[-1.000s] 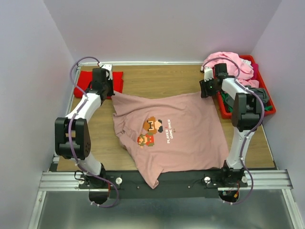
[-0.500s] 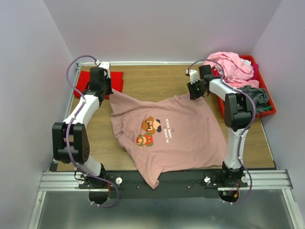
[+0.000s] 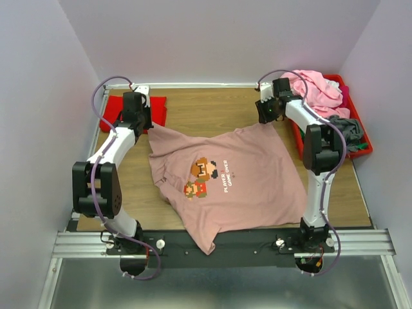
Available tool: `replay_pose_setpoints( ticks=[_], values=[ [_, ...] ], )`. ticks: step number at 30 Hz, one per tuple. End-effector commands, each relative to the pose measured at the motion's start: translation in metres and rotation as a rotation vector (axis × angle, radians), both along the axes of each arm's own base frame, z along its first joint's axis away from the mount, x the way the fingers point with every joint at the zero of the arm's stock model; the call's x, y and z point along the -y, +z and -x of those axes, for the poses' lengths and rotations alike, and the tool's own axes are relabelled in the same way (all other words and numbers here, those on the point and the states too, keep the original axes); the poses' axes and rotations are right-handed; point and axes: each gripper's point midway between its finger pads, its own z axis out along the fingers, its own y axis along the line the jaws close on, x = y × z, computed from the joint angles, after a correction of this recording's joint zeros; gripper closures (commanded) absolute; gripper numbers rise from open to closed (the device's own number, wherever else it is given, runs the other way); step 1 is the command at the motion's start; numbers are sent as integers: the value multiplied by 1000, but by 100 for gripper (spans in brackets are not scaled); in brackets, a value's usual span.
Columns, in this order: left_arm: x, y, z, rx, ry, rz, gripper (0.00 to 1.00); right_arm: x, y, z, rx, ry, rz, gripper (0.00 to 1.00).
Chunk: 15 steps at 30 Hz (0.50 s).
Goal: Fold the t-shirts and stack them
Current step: Flatten the tshirt out
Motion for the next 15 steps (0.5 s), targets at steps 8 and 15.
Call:
replay_pose_setpoints(
  ticks=[8, 15],
  values=[
    [-2, -14, 2, -39, -1, -7, 100, 29, -30, -18, -52, -89, -12, 59],
    [-2, -16, 2, -46, -3, -7, 100, 39, -28, -20, -53, -103, -35, 57]
  ],
)
